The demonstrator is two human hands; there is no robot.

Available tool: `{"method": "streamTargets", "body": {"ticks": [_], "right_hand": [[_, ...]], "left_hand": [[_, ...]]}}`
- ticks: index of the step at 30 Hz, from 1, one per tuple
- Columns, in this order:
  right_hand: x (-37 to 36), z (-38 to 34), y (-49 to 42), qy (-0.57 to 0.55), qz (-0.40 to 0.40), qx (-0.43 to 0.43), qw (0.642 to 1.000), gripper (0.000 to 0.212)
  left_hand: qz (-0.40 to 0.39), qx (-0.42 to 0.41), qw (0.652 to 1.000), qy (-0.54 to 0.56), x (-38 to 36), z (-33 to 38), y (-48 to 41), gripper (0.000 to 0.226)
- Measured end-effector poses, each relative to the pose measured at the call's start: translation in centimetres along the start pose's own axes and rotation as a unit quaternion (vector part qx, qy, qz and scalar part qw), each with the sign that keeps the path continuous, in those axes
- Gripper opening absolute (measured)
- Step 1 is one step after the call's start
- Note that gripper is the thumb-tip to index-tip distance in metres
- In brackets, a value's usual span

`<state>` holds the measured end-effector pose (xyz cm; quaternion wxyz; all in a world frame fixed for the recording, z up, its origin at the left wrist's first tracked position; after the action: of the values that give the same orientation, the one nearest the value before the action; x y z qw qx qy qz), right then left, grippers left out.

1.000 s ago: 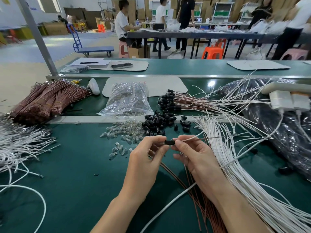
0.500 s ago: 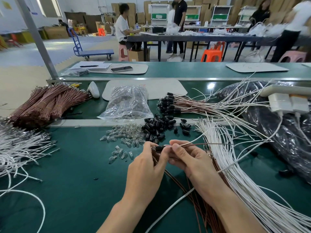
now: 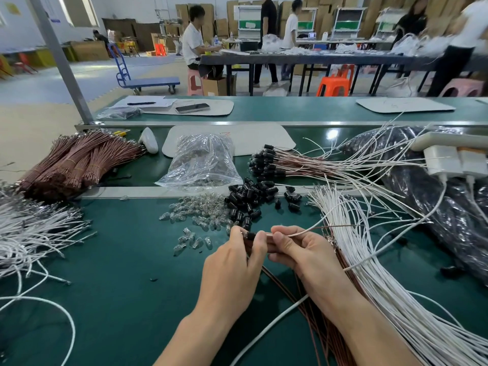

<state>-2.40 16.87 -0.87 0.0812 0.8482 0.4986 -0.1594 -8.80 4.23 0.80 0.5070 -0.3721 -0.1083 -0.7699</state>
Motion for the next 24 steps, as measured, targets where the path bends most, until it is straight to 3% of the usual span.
{"method": "streamTargets", "body": {"ticks": [11,14,17,24], "right_hand": [[-0.2,0.0,0.1,-0.05,-0.014,-0.012,0.999,0.028],[-0.6,0.2,0.2,-0.086,-0.016,-0.023,0.996,0.028],[-1.5,0.4,0.4,-0.044,-0.039,-0.02,0.998,0.029],[-1.1,-0.2,0.5,0.099,0.009,0.03,0.995,0.026]], "left_hand": [[0.008,-0.012,1.0,0.005,0.0,0.1,0.0,0.042],[0.011,-0.015,0.998,0.057,0.1,0.2,0.1,0.04],[-0.002,0.005,0.993,0.115,0.1,0.0,0.0,0.036],[0.083,0.004,0.996,-0.041,0.5,0.1,0.0,0.034]]}}
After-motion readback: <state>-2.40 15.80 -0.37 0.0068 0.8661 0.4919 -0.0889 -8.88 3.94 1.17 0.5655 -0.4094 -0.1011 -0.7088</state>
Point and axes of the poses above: each hand's wrist, its own y-axis away from the middle knuckle, its own x-axis out of the back of the hand, z = x × y, the point moved 8 cm from there along -y, towards the middle knuckle, and after that the axes turned 6 degrees about x, right-handed, at the moved point
